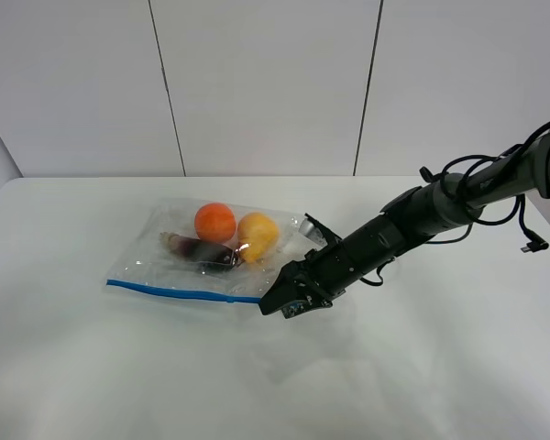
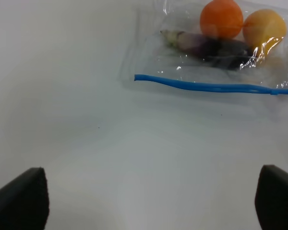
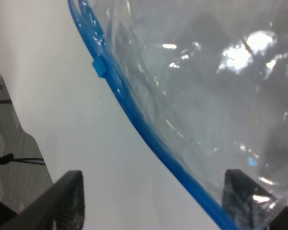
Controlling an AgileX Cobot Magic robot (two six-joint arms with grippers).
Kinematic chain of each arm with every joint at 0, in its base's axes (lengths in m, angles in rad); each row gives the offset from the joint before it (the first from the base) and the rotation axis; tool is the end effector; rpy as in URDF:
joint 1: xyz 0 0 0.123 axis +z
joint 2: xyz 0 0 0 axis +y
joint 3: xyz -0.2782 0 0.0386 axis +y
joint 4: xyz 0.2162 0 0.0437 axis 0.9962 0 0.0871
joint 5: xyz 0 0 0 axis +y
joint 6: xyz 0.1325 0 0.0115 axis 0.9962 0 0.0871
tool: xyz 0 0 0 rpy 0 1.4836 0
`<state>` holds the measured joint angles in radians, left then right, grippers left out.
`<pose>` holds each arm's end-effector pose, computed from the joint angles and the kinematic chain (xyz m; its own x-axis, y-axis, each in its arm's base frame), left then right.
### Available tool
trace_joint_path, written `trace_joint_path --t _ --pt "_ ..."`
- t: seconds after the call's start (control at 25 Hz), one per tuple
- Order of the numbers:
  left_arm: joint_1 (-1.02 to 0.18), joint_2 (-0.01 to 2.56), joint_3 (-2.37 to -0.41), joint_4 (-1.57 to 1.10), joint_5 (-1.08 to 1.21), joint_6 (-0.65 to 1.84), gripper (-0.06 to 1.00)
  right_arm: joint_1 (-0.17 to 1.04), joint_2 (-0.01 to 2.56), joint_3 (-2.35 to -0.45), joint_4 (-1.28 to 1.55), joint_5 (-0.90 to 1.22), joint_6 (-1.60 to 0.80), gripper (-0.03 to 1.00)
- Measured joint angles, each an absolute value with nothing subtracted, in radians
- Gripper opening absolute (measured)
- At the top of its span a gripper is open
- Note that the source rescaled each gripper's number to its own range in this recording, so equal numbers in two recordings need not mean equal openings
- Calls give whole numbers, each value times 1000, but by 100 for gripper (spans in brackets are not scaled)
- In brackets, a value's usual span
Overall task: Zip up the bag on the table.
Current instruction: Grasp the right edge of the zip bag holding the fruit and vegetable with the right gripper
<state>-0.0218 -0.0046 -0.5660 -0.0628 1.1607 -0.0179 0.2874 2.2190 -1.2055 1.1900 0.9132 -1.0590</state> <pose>-0.0039 -0.0076 0.2499 -0.4839 -0.0323 -0.8745 0.0515 0.9965 -0.0653 0.3249 0.1980 0.0726 -0.9160 -0.3189 -0.2433 -0.3927 0.5896 0.7058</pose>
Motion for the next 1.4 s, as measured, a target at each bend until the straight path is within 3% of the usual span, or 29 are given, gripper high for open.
trace_joint_path --t 0.48,1.4 --pt "-22 -5 -566 -63 1161 -18 98 287 2219 -1205 1190 911 -1059 43" --pt "-22 -5 -566 -63 1161 -18 98 252 2181 -1205 1290 940 -1112 43"
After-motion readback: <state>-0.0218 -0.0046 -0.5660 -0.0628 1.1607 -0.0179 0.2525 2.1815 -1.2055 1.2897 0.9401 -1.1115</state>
